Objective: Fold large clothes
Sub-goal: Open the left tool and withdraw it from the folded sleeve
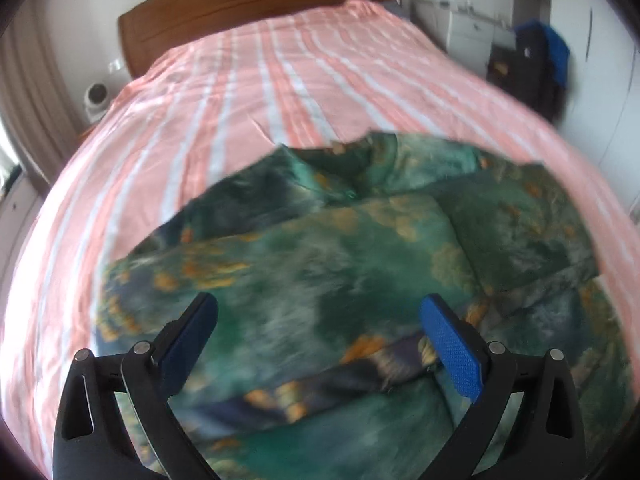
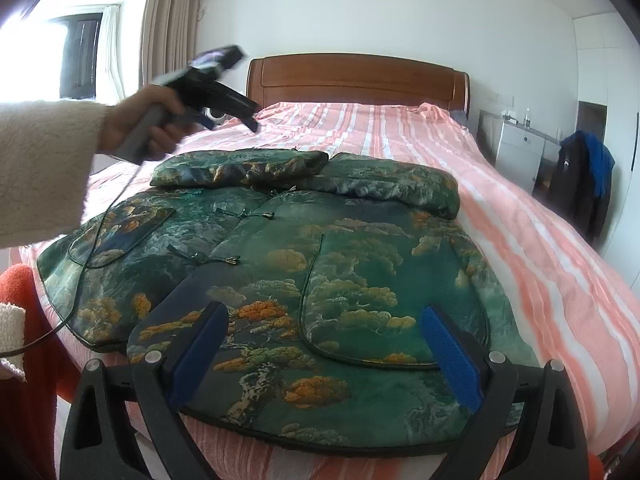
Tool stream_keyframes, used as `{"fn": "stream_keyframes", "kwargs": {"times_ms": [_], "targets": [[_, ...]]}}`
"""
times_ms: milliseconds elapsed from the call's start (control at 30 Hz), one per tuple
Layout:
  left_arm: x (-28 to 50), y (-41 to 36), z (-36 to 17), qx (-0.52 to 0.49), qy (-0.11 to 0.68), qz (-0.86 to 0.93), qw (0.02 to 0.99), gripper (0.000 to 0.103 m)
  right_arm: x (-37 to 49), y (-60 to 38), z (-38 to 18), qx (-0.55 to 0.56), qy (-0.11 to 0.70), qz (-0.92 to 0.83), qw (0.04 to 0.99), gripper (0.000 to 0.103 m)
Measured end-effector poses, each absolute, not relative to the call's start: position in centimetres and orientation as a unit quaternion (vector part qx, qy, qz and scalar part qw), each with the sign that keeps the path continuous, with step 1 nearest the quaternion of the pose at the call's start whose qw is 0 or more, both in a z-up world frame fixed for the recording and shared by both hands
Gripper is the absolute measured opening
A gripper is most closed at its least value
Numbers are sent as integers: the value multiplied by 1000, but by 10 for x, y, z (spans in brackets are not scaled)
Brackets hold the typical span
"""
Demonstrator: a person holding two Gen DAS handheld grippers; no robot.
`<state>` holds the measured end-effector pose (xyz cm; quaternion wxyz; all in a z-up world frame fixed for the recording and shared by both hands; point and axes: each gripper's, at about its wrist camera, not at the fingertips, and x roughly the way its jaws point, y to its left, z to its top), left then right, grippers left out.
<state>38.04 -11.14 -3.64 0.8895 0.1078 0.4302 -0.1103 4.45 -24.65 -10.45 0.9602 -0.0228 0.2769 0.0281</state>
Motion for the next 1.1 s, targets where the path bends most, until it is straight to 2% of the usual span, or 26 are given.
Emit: {"fn": "stream_keyframes", "kwargs": {"times_ms": [133,200,333,533,933,1033,1100], "targets": [[399,-126,-81,107,484,-66,866,102,43,-248,-105,-20,279,30,960,96],[401,-124,-87,88,495,-57,863,103,43,-250,-105,-18,280,31,959,96],[385,-106,-66,49,479,-50,875,101,44,-253,-105,-11,282,33,959,96],[343,-75,-33,79,427,-60,899,101,43,-253,-103,-10,275,34,961,96],[209,50,1,296,387,48,872,103,40,-240,-100,-32,262,41,964,96],[196,87,-9,282,409,65,865,103,40,-237,-100,-37,261,41,964,96],[204,123,-23,215,436,79,870,103,41,-238,-100,-36,262,38,964,96]]}}
